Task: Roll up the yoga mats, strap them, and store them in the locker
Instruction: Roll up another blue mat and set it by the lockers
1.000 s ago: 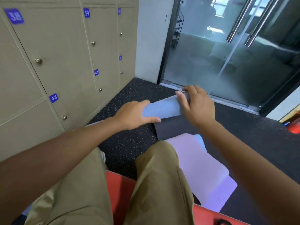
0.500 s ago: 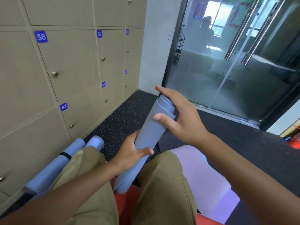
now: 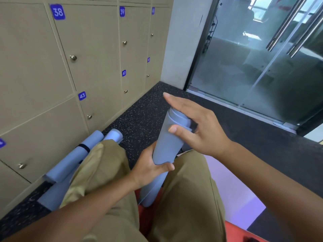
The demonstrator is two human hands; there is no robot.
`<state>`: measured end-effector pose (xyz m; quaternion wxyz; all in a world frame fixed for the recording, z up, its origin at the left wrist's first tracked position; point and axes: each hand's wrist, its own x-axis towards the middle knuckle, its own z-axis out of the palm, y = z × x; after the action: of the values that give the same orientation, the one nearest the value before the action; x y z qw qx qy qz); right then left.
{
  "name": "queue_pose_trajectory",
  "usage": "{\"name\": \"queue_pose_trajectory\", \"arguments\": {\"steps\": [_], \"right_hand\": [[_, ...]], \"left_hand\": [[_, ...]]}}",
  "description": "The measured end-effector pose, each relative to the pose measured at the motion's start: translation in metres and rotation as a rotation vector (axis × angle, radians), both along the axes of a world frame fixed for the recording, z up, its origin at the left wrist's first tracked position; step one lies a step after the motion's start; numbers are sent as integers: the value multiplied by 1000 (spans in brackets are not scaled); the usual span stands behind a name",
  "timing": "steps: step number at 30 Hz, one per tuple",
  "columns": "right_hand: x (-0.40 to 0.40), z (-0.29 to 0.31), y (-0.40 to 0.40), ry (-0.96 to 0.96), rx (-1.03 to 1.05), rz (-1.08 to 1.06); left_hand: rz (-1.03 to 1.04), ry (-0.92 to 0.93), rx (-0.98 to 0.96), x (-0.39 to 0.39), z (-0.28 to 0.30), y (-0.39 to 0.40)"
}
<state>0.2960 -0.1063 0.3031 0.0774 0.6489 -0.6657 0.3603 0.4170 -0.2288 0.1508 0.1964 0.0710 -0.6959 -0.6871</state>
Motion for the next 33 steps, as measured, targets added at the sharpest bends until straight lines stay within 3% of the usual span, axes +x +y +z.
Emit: {"name": "queue_pose_trajectory", "arguments": {"steps": [11,21,28,33], "right_hand": [[-4,-4,-6,45,40,-17],[-6,0,-16,213,-135,8],[-12,-10,-9,189,-27,-50],[-24,-9,-11,281,52,-121]], "left_hand": [[8,46,142,-13,6,7],[122,141,124,-26,13,13],[146,95,86,-40,8,7],[156,129,83,-51,15,10]]}}
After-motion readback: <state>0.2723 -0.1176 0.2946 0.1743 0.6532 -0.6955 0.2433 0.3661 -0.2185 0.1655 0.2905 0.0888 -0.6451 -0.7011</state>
